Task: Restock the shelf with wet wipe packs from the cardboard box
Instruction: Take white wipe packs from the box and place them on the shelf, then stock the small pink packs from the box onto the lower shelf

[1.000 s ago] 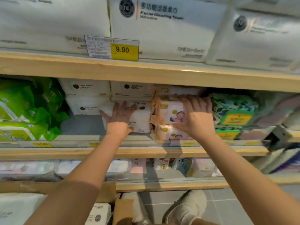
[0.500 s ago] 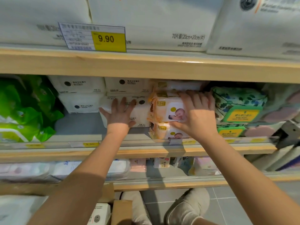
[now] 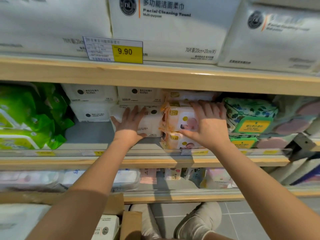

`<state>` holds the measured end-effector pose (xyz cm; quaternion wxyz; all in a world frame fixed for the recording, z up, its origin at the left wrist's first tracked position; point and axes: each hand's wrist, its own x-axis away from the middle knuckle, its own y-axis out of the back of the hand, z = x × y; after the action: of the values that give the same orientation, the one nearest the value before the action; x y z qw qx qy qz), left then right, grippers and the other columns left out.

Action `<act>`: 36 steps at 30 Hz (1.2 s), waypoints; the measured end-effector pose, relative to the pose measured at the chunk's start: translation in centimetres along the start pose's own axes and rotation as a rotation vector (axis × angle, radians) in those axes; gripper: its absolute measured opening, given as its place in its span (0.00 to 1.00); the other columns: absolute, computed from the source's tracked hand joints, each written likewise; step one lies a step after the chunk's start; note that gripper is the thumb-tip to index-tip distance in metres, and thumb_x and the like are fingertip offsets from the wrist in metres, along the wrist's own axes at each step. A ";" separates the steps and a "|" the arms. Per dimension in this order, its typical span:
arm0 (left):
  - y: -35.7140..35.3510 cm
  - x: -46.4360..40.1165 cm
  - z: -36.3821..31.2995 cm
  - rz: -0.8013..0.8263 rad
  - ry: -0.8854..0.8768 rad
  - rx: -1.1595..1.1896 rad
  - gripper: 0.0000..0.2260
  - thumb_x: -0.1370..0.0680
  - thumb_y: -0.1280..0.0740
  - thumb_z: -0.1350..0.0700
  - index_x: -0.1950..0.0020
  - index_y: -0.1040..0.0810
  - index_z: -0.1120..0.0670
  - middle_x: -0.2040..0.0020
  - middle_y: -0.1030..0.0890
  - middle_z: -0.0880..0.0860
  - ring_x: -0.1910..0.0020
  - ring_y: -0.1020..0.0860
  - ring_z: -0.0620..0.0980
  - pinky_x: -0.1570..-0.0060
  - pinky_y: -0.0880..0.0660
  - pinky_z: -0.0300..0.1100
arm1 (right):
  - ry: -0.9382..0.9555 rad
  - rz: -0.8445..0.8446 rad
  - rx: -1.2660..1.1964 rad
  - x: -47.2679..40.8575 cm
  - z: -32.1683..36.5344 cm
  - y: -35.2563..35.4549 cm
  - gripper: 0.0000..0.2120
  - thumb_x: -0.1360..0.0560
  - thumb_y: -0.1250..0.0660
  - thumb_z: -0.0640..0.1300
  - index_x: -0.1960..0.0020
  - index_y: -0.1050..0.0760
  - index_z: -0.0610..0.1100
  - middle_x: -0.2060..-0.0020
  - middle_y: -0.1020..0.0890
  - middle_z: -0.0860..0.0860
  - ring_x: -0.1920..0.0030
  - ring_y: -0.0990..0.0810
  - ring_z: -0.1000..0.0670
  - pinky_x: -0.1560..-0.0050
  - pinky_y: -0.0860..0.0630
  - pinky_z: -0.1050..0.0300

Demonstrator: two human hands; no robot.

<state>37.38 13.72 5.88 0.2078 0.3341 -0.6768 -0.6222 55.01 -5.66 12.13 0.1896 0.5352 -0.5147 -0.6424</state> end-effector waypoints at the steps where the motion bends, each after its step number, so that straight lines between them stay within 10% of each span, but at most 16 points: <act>1: 0.4 0.4 0.4 -0.002 -0.013 0.050 0.43 0.29 0.30 0.42 0.23 0.54 0.42 0.22 0.54 0.48 0.23 0.54 0.52 0.34 0.55 0.71 | -0.008 0.031 -0.002 -0.2 0.1 0.5 0.42 0.39 0.41 0.73 0.34 0.32 0.47 0.44 0.25 0.44 0.43 0.27 0.40 0.36 0.37 0.39; 7: 3.0 6.3 2.2 -0.160 -0.011 0.224 0.28 0.23 0.35 0.46 0.26 0.38 0.52 0.33 0.29 0.57 0.35 0.31 0.58 0.37 0.34 0.55 | -0.062 0.168 -0.103 -0.8 2.1 4.2 0.31 0.31 0.38 0.66 0.36 0.31 0.47 0.42 0.26 0.44 0.41 0.28 0.41 0.43 0.32 0.45; 19: 0.4 30.4 15.1 -0.183 0.268 0.288 0.22 0.25 0.40 0.46 0.36 0.26 0.57 0.43 0.22 0.57 0.44 0.24 0.58 0.46 0.28 0.50 | 0.355 0.308 -0.379 6.7 18.6 1.9 0.25 0.27 0.34 0.53 0.34 0.32 0.44 0.41 0.27 0.45 0.41 0.28 0.42 0.43 0.30 0.47; 30: -8.0 46.8 22.2 0.502 0.566 0.108 0.33 0.23 0.42 0.37 0.25 0.58 0.37 0.22 0.57 0.48 0.23 0.55 0.54 0.26 0.50 0.56 | 0.729 0.832 -0.421 19.0 31.8 -5.5 0.27 0.23 0.39 0.53 0.28 0.42 0.46 0.32 0.35 0.46 0.33 0.36 0.44 0.35 0.36 0.49; 36: -9.9 46.6 22.8 0.566 0.516 0.017 0.31 0.23 0.49 0.34 0.27 0.64 0.35 0.25 0.67 0.48 0.24 0.63 0.55 0.26 0.51 0.55 | 0.975 0.996 -0.467 23.9 34.8 -9.0 0.26 0.23 0.38 0.48 0.27 0.40 0.44 0.31 0.35 0.46 0.32 0.36 0.45 0.33 0.37 0.52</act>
<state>-8.81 -3.36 -13.28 0.5323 0.2813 -0.6729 -0.4297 18.56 -5.13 -11.00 0.7755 0.4085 -0.4037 -0.2623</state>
